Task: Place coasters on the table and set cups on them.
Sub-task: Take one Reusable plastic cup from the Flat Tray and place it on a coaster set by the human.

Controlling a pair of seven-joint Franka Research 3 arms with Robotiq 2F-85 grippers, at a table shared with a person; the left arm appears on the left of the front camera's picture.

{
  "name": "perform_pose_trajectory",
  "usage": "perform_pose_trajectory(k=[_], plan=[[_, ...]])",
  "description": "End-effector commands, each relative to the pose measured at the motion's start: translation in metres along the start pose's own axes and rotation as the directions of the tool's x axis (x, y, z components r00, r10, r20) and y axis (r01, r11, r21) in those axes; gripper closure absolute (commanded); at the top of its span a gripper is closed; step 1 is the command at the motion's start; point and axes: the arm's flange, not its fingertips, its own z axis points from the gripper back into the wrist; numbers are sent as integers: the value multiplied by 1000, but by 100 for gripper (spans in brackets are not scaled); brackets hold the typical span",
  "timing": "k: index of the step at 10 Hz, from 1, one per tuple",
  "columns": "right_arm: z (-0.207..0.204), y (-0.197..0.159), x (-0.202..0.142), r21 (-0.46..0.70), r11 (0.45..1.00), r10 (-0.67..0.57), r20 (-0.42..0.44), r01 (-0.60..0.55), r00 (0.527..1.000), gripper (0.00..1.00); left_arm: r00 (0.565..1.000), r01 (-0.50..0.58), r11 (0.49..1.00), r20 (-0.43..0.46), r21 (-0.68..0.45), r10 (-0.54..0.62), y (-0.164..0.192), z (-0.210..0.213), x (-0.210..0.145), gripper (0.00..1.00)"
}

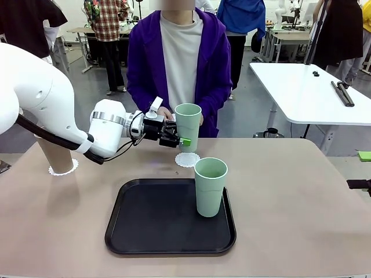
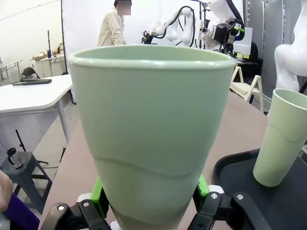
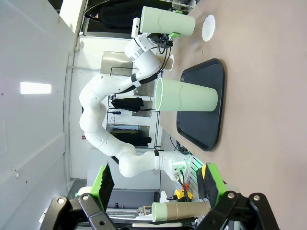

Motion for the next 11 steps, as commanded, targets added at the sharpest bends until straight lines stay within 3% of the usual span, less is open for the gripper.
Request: perform_pose_trajectory(k=[1, 5, 11], plan=[[1, 0, 0, 13, 1000, 0, 3, 0, 1000, 0, 1000, -2, 1000, -8, 6, 2, 0, -2, 2, 17], [1, 0, 0, 13, 1000, 0, 3, 0, 1000, 0, 1000, -1, 1000, -1, 0, 1, 0, -1, 0, 17], [1, 0, 0, 13, 1000, 0, 3, 0, 1000, 0, 998, 53, 998, -24, -29, -54, 0, -10, -33, 17]])
